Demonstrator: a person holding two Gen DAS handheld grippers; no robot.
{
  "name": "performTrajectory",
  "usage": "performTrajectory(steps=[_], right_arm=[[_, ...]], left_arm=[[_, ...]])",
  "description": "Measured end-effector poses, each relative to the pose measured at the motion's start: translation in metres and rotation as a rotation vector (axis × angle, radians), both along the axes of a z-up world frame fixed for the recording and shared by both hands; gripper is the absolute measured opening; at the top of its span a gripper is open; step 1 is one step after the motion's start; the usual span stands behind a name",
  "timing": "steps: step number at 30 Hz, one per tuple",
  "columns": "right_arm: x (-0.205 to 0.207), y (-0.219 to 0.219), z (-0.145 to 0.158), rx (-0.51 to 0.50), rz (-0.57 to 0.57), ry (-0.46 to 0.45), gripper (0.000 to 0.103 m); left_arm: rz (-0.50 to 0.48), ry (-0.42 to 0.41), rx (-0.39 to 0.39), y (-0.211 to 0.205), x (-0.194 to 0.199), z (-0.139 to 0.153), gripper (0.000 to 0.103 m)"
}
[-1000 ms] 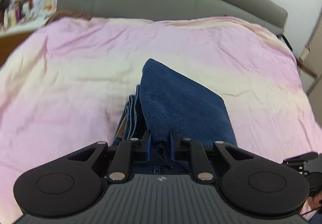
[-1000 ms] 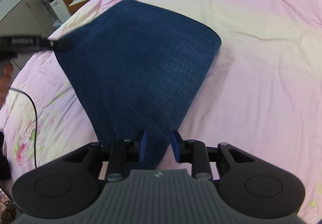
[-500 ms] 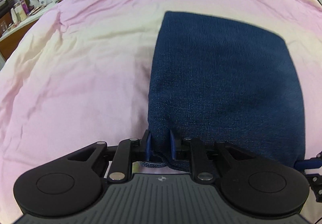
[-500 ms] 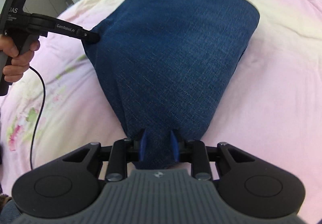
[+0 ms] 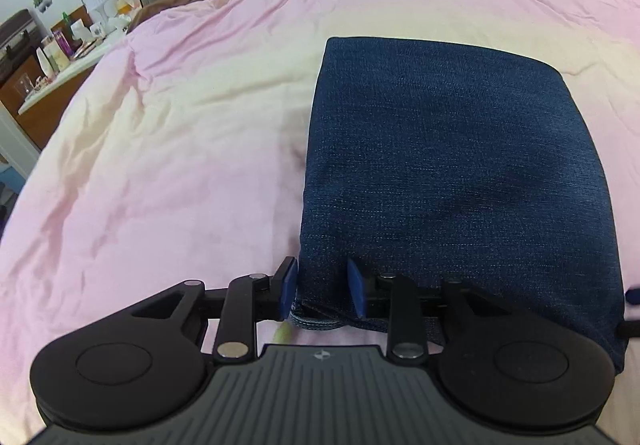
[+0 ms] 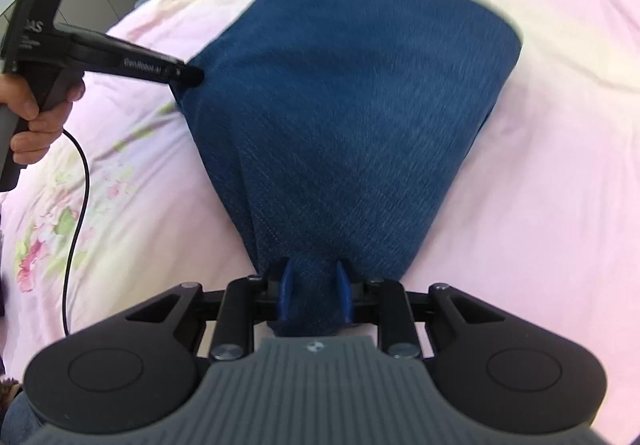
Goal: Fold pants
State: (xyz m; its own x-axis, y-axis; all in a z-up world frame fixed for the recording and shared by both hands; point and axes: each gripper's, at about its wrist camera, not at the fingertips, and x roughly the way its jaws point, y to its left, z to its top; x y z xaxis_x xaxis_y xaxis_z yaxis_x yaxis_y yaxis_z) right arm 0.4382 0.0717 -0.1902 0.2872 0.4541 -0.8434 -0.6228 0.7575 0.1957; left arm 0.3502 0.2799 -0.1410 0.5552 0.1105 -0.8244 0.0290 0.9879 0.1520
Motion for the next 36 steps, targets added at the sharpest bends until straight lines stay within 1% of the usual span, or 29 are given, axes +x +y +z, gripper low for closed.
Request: performTrajectory(steps=[4,6,8,10,12,14,16,18,21,23,25,26,28,30,31,32,33,34,36], right_arm=[[0.007,-0.014,0.027,0.009,-0.007,-0.077,0.024],[0.019,-0.019,0.04,0.007,-0.02,-0.11,0.024],[0.035,-0.02,0.047,-0.003,-0.036,-0.14,0.027],[0.052,-0.02,0.053,-0.012,-0.054,-0.169,0.027],[0.077,-0.02,0.059,-0.007,-0.083,-0.189,0.027],[0.102,-0.025,0.058,0.012,-0.13,-0.188,0.027],[0.123,-0.025,0.052,0.041,-0.168,-0.177,0.027],[0.143,-0.021,0.04,0.053,-0.202,-0.157,0.027],[0.163,-0.019,0.024,0.042,-0.217,-0.128,0.027],[0.174,-0.013,0.009,0.021,-0.218,-0.11,0.027],[0.185,-0.012,-0.006,0.016,-0.231,-0.062,0.027],[0.19,-0.011,-0.016,0.021,-0.241,-0.04,0.027],[0.194,-0.01,-0.022,0.025,-0.246,-0.037,0.027],[0.193,-0.011,-0.019,0.03,-0.24,-0.044,0.029],[0.191,-0.014,-0.015,0.042,-0.241,-0.044,0.034],[0.186,-0.02,-0.011,0.071,-0.256,-0.036,0.05],[0.182,-0.028,-0.007,0.107,-0.281,-0.022,0.059],[0.177,-0.037,-0.004,0.15,-0.304,0.001,0.068],[0.166,-0.053,-0.002,0.24,-0.339,0.051,0.069]], left_arm=[[-0.042,-0.011,0.039,-0.01,-0.002,0.013,0.036],[-0.049,-0.03,0.047,-0.012,0.002,0.021,0.037],[-0.058,-0.06,0.043,-0.015,0.011,0.031,0.039],[-0.053,-0.097,0.021,-0.015,0.026,0.038,0.039],[-0.035,-0.13,-0.017,-0.015,0.043,0.041,0.039],[-0.011,-0.132,-0.074,-0.012,0.063,0.037,0.039],[0.02,-0.124,-0.102,-0.009,0.08,0.027,0.032],[0.05,-0.11,-0.102,-0.005,0.096,0.016,0.026],[0.068,-0.062,-0.108,0.003,0.113,-0.005,0.021],[0.07,-0.017,-0.112,0.004,0.119,-0.021,0.021],[0.079,-0.006,-0.112,0.001,0.121,-0.031,0.021],[0.083,-0.009,-0.116,0.002,0.121,-0.032,0.021],[0.085,-0.016,-0.131,0.006,0.118,-0.028,0.023],[0.067,-0.038,-0.132,0.009,0.109,-0.018,0.03],[0.065,-0.05,-0.121,0.01,0.103,-0.012,0.046],[0.067,-0.058,-0.119,0.014,0.097,-0.006,0.07],[0.066,-0.062,-0.132,0.019,0.091,0.0,0.08],[0.064,-0.067,-0.163,0.027,0.084,0.004,0.088],[0.081,-0.034,-0.238,0.041,0.073,0.007,0.088]])
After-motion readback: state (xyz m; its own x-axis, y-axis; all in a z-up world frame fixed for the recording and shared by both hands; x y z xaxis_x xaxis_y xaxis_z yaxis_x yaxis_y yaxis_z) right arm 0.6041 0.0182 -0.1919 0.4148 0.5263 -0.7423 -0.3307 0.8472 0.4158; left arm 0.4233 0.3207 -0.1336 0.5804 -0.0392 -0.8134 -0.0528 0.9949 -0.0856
